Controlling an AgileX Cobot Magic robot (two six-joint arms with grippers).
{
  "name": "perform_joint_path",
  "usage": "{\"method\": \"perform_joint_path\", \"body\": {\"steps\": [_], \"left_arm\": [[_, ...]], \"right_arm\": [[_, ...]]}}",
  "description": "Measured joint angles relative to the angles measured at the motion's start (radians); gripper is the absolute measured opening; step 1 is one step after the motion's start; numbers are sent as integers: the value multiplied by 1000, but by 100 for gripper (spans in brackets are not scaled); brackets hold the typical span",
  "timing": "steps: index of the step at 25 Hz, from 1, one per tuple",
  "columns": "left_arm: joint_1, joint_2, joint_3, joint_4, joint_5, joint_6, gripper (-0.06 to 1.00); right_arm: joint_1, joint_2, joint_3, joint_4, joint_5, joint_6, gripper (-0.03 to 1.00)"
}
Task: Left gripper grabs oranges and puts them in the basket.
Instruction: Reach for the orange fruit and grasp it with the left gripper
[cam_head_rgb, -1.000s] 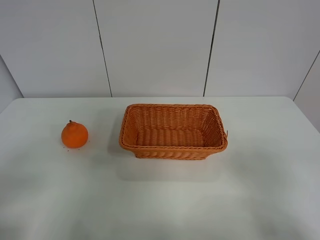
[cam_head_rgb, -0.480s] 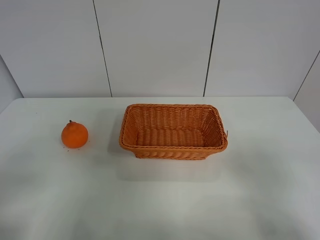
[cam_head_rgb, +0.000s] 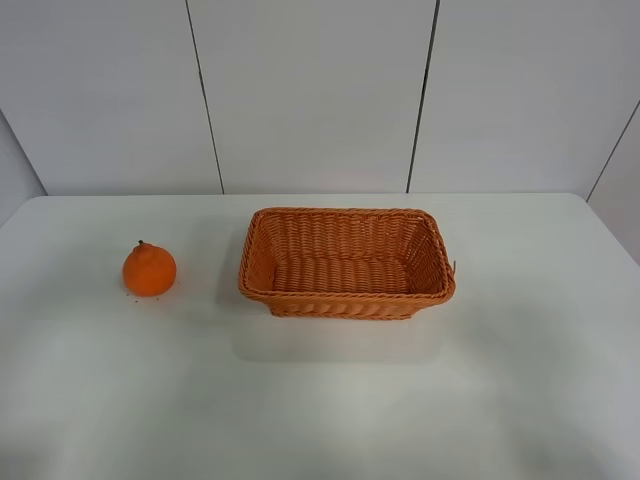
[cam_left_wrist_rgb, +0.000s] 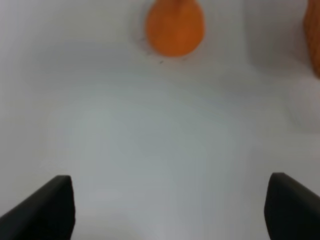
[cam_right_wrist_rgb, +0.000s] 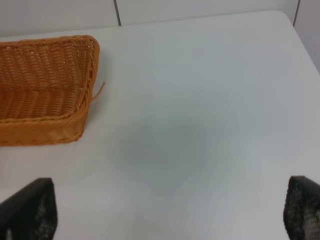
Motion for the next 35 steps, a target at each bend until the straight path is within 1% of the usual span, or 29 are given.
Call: {"method": "perform_joint_path", "body": {"steps": [3, 7, 10, 14, 18, 21, 28, 32, 35], "left_arm": [[0, 216, -48, -57, -101, 59, 87], [0, 489, -142, -102, -199, 117, 87], [0, 656, -232, -123, -249, 156, 87], [0, 844, -360, -128, -268, 168, 87], [0, 984, -454, -128, -271, 186, 87], [0, 1080, -498, -130, -274, 200, 87], [0, 1250, -544, -131, -297, 211, 87], [0, 1303, -549, -131, -328, 216, 87], [0, 1319, -555, -131, -331, 221, 87]], "right_arm": [[0, 0, 0, 0, 0, 0, 69], [0, 0, 0, 0, 0, 0, 69], [0, 0, 0, 0, 0, 0, 69], [0, 0, 0, 0, 0, 0, 69], [0, 0, 0, 0, 0, 0, 69], [0, 0, 0, 0, 0, 0, 69], [0, 0, 0, 0, 0, 0, 69], [0, 0, 0, 0, 0, 0, 69], [0, 0, 0, 0, 0, 0, 69]]}}
